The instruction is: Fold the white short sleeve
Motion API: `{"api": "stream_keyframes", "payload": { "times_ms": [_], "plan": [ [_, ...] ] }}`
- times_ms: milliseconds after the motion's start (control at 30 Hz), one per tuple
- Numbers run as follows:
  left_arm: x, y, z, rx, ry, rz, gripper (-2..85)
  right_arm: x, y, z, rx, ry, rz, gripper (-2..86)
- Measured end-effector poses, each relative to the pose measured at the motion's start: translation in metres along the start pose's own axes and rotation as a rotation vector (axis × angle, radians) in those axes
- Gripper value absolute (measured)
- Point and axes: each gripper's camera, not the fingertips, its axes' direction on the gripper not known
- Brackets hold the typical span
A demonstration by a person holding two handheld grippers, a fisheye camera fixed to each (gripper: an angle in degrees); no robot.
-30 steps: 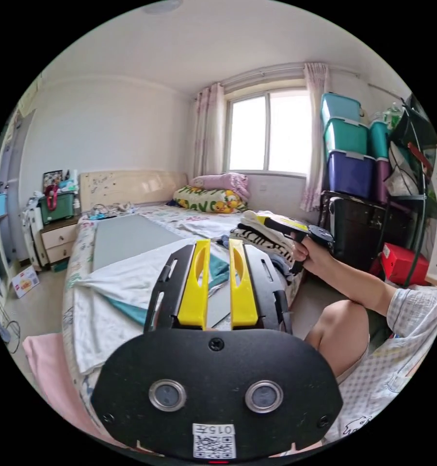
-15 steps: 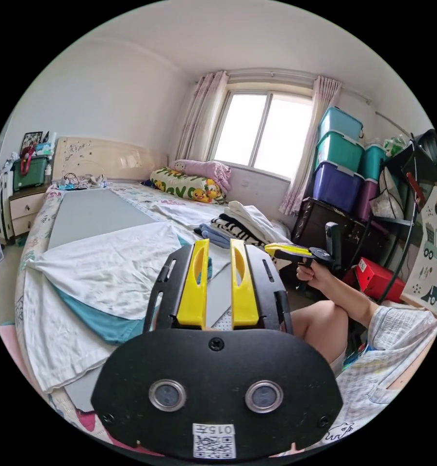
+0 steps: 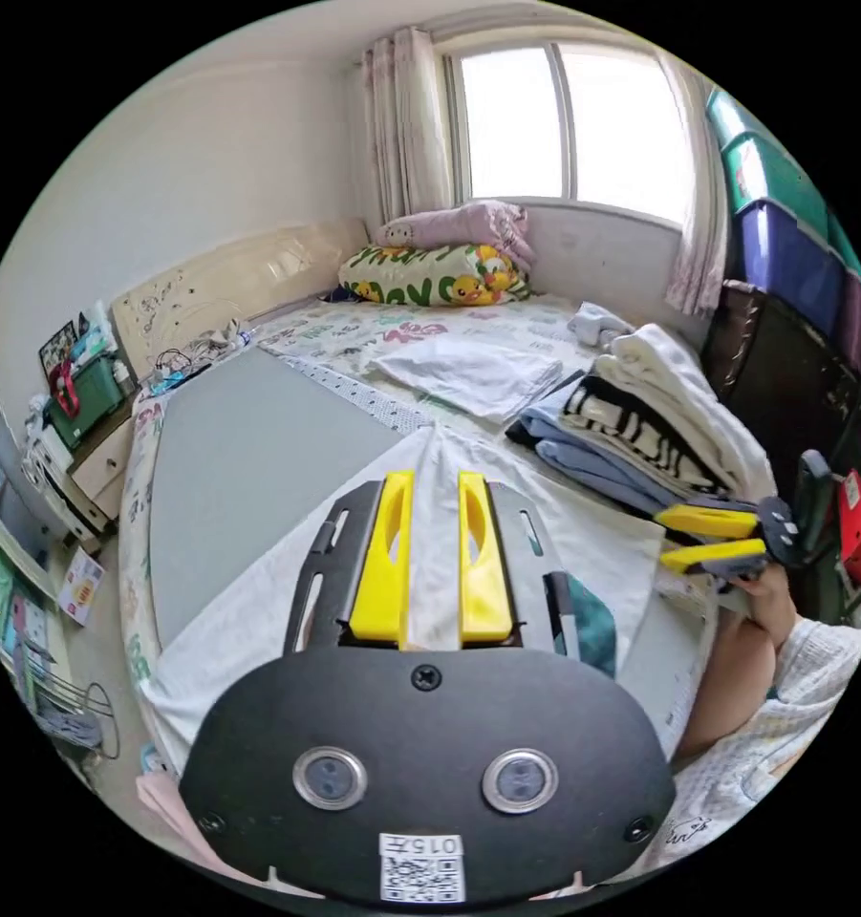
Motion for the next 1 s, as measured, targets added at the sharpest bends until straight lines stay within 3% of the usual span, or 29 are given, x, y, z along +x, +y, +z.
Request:
{"api": "stream_keyframes", "payload": {
  "times_ms": [133,267,500,700,1000],
  "plan": [
    [0.005,-0.085,0.077,-0.101,-0.008,0.042,7.7,0.027,-0.009,0.003,0.019,-0.031,0.045,8.7],
    [0.001,-0.144,0.137,-0.189,-0.012,0.029,7.6,0.041,-0.032,0.025,-0.092,-0.05,0.022,8.2],
    [-0.021,-0.175,0.198,-0.381,-0.081,0.012,3.8,0.06,-0.049,0.03,-0.092,-0.029,0.033,2.7],
    [-0.046,-0.172,0.191,-0.332,-0.072,-0.008,1.1,0.074,-0.054,0.021,-0.017,0.008,0.056,-0.2],
    [-0.066,-0.165,0.108,-0.03,-0.015,0.014,0.4,0.109,-0.037,-0.051,0.231,0.036,0.206,-0.4]
  ]
}}
